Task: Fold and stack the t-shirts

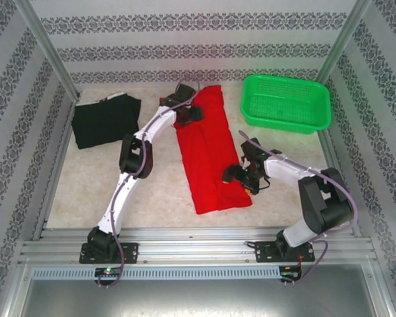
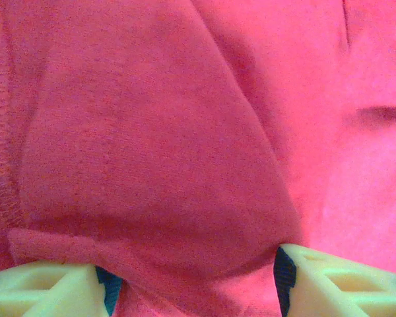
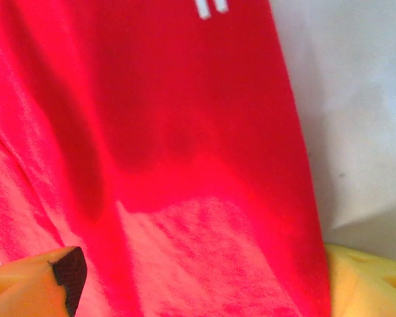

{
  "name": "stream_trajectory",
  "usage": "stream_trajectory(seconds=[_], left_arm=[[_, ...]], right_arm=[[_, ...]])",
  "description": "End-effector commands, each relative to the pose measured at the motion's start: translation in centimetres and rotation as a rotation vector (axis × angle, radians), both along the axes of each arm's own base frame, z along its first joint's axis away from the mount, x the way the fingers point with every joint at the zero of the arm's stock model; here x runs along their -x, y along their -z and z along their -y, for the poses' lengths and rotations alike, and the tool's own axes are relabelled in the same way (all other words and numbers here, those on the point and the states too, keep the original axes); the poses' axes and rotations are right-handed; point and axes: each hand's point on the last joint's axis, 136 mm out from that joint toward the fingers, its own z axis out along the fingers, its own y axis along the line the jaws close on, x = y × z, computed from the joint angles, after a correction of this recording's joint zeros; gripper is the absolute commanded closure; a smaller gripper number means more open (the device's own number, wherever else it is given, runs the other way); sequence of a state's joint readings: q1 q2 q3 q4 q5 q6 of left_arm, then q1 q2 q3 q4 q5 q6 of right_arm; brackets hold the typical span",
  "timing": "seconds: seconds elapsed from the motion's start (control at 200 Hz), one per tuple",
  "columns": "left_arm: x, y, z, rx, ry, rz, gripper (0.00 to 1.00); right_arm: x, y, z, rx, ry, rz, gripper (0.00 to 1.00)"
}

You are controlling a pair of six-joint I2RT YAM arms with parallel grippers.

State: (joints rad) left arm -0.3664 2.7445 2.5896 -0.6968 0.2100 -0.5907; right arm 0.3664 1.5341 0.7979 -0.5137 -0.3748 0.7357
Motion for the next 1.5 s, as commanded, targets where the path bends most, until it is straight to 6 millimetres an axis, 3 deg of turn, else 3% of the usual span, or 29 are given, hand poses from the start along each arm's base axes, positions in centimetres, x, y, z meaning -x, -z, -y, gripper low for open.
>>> stream_trajectory(seconds=[0.0, 0.1, 0.165, 0.245, 0.35, 0.42, 0.48, 0.56, 0.719, 0.809, 0.879, 0.954, 1.139, 1.219, 1.394, 1.494], left_arm=[[0.2, 4.1, 0.9, 0.034, 0.055, -0.047, 0.33], [0.4, 3.9, 1.5, 0.064, 0.073, -0.052, 0.3], [1.1, 2.7, 1.9, 0.091, 0.097, -0.066, 0.25], [1.4, -1.4, 2.2, 0.132, 0.117, -0.029, 0.12], [2.4, -10.1, 2.1, 0.183, 0.136, 0.087, 0.01], [4.9, -14.6, 1.7, 0.203, 0.148, 0.093, 0.0], [8.5, -15.7, 1.2, 0.206, 0.151, 0.023, 0.0], [14.8, -14.4, 0.1, 0.169, 0.158, -0.073, 0.0], [28.2, -8.2, -3.5, 0.166, 0.062, -0.331, 0.08], [33.8, -6.5, -2.3, 0.226, 0.051, -0.402, 0.11], [37.0, -5.0, -1.3, 0.224, 0.068, -0.458, 0.12], [38.3, -3.6, -0.1, 0.281, 0.053, -0.462, 0.17], [39.2, -1.0, 2.3, 0.335, 0.05, -0.495, 0.21], [39.7, 0.0, 2.4, 0.315, 0.046, -0.539, 0.24], [40.4, 1.1, 3.2, 0.292, 0.059, -0.597, 0.31], [40.1, 0.9, 4.7, 0.308, 0.095, -0.599, 0.4]], right_arm=[[3.0, -0.4, -2.8, -0.123, 0.053, -0.143, 0.11], [3.6, -0.5, -3.0, -0.123, 0.052, -0.157, 0.11], [3.7, -1.0, -2.5, -0.105, 0.048, -0.137, 0.11], [3.8, -2.4, -1.8, -0.084, 0.026, -0.104, 0.1], [4.6, -4.1, -0.7, -0.046, -0.022, -0.077, 0.08], [5.4, -4.7, -0.1, -0.041, -0.046, -0.077, 0.07], [6.1, -4.7, 0.1, -0.049, -0.066, -0.088, 0.08], [6.9, -4.6, 0.7, -0.035, -0.103, -0.101, 0.09], [7.2, -4.1, 0.9, -0.037, -0.149, -0.121, 0.11], [7.2, -3.5, 0.8, -0.046, -0.171, -0.141, 0.15], [7.1, -2.9, 0.7, -0.048, -0.18, -0.149, 0.17], [6.8, -2.3, 0.3, -0.069, -0.18, -0.148, 0.21], [6.4, -1.0, -0.1, -0.086, -0.186, -0.163, 0.27], [6.5, -0.7, -0.2, -0.089, -0.185, -0.167, 0.29], [7.2, 0.0, 0.0, -0.083, -0.187, -0.188, 0.32], [7.2, 0.6, 0.2, -0.07, -0.183, -0.187, 0.35]])
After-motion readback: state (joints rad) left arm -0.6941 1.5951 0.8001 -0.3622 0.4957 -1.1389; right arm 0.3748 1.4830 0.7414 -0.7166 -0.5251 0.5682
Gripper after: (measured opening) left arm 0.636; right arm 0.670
